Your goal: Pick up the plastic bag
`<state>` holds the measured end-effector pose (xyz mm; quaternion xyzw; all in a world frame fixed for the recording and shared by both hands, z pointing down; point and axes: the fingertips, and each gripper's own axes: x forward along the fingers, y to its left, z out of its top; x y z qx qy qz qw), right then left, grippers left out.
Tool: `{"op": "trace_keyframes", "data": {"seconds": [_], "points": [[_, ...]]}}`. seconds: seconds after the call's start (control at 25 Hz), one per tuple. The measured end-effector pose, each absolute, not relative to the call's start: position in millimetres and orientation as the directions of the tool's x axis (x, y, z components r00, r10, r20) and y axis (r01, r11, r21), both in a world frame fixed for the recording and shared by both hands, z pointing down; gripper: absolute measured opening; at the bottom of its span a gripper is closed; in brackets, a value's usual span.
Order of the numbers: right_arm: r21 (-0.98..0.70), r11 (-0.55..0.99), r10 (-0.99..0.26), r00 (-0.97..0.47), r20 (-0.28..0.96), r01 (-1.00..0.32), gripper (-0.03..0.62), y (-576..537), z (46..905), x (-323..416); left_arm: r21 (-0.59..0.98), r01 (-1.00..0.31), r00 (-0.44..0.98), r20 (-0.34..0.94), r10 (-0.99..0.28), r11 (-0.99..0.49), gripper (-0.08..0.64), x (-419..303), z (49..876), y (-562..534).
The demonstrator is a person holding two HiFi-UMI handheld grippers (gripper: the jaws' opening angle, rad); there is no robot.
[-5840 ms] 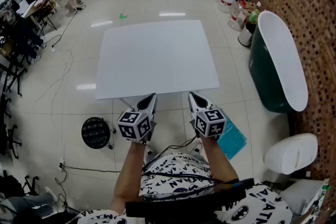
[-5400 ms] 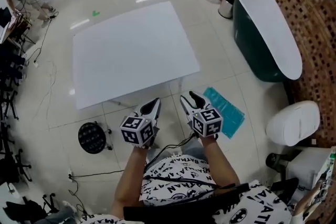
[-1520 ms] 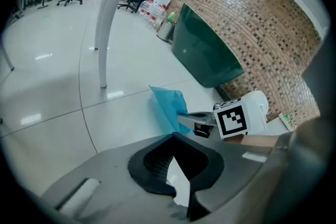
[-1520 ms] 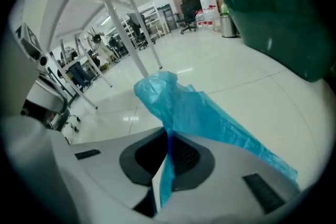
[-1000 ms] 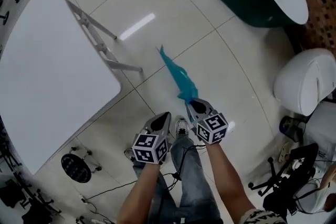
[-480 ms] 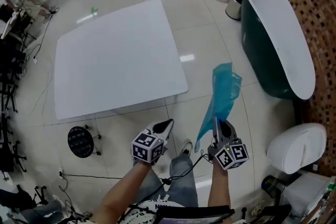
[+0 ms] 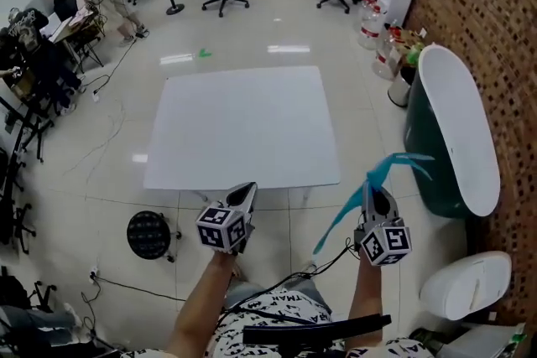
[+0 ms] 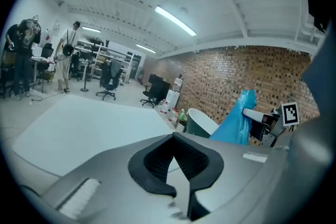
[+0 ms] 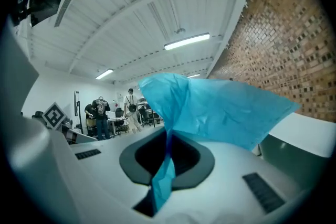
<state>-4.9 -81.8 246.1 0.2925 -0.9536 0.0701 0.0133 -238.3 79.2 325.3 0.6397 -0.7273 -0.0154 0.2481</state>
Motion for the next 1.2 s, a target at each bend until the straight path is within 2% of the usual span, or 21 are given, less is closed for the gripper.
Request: {"op": "trace_keyframes", "data": {"seconds": [0.36,1.2], "points": [[-0.06,0.829,-0.554,-0.831,0.055,-0.556,0.009,-42.0,214.9,-74.6,0.362,-0.905,-0.121,0.284,-0.951,0.223,0.0,-307.0,291.4,131.1],[-0.04,0.83,-0.551,-0.83,0.09,-0.556,0.009,-10.9,212.4,-99.2,0.364,-0.916,-0.069,0.277,-0.958,0.171,0.0,-315.3,295.7,143.3]]}}
